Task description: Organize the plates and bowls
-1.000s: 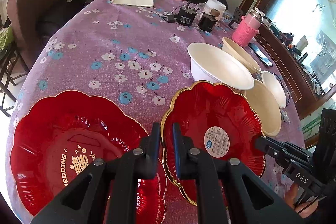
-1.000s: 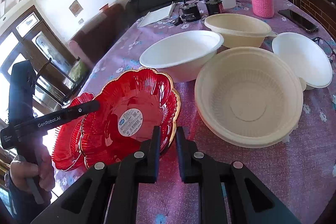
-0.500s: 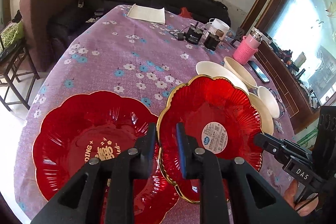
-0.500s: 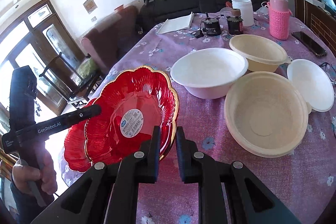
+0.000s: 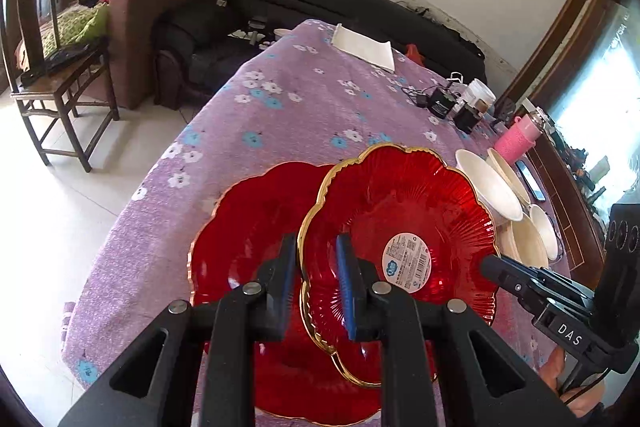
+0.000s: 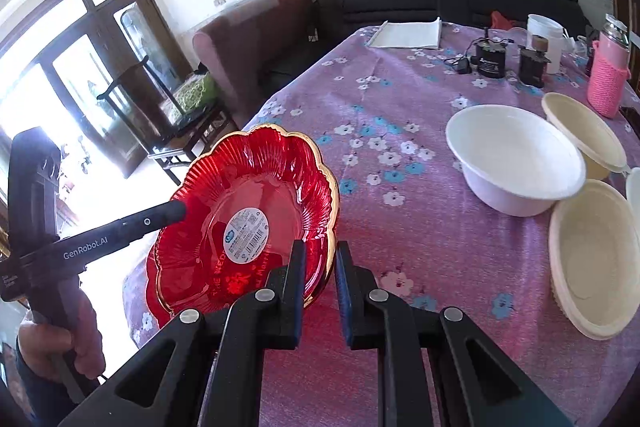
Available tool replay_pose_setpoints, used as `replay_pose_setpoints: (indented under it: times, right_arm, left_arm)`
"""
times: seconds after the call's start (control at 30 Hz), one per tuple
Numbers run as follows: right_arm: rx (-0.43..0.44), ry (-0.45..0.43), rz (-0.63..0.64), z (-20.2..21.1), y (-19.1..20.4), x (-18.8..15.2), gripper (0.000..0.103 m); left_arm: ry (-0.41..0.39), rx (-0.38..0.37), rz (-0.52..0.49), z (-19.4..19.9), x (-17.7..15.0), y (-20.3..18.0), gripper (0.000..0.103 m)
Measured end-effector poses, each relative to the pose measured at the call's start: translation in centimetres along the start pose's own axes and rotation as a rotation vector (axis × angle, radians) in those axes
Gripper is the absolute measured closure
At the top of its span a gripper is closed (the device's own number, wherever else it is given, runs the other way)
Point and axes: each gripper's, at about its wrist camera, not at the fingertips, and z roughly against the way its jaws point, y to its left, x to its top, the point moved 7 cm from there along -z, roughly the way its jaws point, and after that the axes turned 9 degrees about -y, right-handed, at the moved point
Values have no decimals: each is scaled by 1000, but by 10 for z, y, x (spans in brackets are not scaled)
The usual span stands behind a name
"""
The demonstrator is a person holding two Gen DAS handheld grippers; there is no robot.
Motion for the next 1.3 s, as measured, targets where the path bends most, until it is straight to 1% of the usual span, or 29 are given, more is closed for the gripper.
replay_pose_setpoints:
  times: [0.13, 0.3, 0.7, 0.87, 1.0, 1.1, 1.13, 1.17, 1.27, 1.3]
  right_arm:
    - [1, 29, 49, -19, 19, -4, 87]
    - [0, 78, 74, -41, 27, -14, 87]
    - [-13, 128, 88, -61, 25, -24, 87]
    - [-11, 147, 83, -65, 24, -29, 87]
    - [-8, 153, 78, -66, 25, -30, 87]
    - [-7, 159, 72, -66, 25, -30, 87]
    - [-7, 160, 72, -66, 25, -30, 87]
    - [-9, 162, 71, -66, 24, -30, 86]
    - [-6, 173, 65, -67, 25, -31, 83]
    - [-2, 172, 62, -66, 25, -31, 82]
  left_arm:
    - [7, 23, 45, 0, -9, 24, 85]
    - [15, 38, 82, -3, -17, 41, 85]
    - [17, 55, 80, -10, -18, 46, 84]
    - [18, 74, 46, -10, -18, 41, 76]
    - [23, 81, 41, -11, -17, 39, 71]
    - [29, 79, 28, -12, -17, 35, 61]
    - [32, 83, 22, -12, -18, 35, 54]
    - [36, 83, 13, -12, -18, 32, 50]
    - [45, 89, -9, -14, -19, 28, 43]
    - [46, 91, -13, -15, -19, 27, 42]
